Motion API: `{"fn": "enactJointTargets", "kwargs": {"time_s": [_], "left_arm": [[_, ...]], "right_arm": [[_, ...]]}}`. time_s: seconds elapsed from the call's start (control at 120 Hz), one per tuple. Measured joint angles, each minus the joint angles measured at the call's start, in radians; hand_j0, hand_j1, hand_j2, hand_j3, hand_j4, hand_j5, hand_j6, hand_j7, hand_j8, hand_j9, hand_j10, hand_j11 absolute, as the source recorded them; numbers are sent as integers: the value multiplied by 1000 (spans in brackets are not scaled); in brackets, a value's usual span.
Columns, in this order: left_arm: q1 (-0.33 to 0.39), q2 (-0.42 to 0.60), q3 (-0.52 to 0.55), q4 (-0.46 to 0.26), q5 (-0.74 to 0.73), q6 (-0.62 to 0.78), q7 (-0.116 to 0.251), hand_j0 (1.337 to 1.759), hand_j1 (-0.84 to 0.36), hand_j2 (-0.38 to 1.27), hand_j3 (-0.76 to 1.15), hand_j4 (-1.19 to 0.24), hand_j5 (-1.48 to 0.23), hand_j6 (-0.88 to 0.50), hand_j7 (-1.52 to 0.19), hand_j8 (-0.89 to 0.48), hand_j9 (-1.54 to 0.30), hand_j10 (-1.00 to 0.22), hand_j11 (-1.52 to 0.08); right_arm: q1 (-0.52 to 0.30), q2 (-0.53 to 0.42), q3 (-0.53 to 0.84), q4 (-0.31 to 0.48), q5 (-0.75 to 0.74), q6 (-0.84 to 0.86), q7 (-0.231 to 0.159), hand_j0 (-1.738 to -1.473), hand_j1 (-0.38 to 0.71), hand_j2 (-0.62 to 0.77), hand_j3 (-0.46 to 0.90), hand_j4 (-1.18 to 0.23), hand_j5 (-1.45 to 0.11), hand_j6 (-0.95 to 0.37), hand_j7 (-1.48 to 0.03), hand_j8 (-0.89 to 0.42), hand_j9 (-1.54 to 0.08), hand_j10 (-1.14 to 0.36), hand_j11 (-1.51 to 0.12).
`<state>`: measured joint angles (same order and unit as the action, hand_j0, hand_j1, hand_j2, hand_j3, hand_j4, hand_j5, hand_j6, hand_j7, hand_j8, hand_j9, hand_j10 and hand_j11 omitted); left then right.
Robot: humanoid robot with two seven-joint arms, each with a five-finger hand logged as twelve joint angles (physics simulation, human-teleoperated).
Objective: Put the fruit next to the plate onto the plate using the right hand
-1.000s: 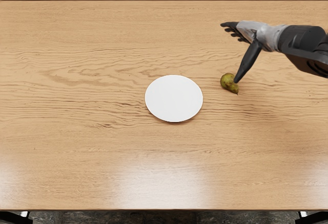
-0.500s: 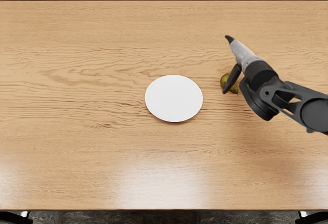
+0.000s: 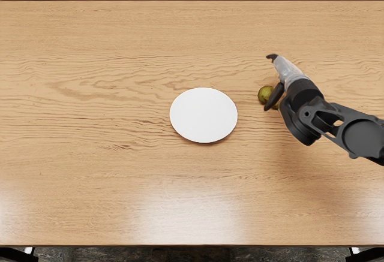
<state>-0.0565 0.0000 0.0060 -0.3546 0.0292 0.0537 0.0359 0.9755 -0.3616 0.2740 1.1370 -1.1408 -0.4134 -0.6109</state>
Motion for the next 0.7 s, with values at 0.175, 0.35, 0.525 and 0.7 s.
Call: {"fn": "enactJointTargets", "kwargs": {"time_s": [0.175,0.35,0.525,0.7], "left_arm": [[1,0,0,0,0,0,0,1658,326,4,0,-19,-25,-19,-25,-19,-25,-19,-25],[0,0,0,0,0,0,0,1658,326,4,0,-19,-25,-19,-25,-19,-25,-19,-25],[1,0,0,0,0,0,0,1658,326,4,0,-19,-25,-19,-25,-19,-25,-19,-25],[1,0,0,0,0,0,0,1658,326,4,0,-19,-25,-19,-25,-19,-25,-19,-25]], "right_arm": [[-5,29,0,-40,1,4,0,-1658,-112,-38,0,-201,-259,-202,-258,-201,-259,-200,-259],[-7,50,-1,-73,1,7,0,-1658,-55,-47,0,-248,-321,-250,-320,-249,-320,-248,-320],[-13,54,-1,-79,2,22,0,-1658,9,-58,0,-301,-390,-303,-389,-302,-390,-301,-390],[-16,58,-1,-80,8,24,0,-1658,55,-65,0,-339,-439,-341,-439,-340,-439,-339,-439]]}}
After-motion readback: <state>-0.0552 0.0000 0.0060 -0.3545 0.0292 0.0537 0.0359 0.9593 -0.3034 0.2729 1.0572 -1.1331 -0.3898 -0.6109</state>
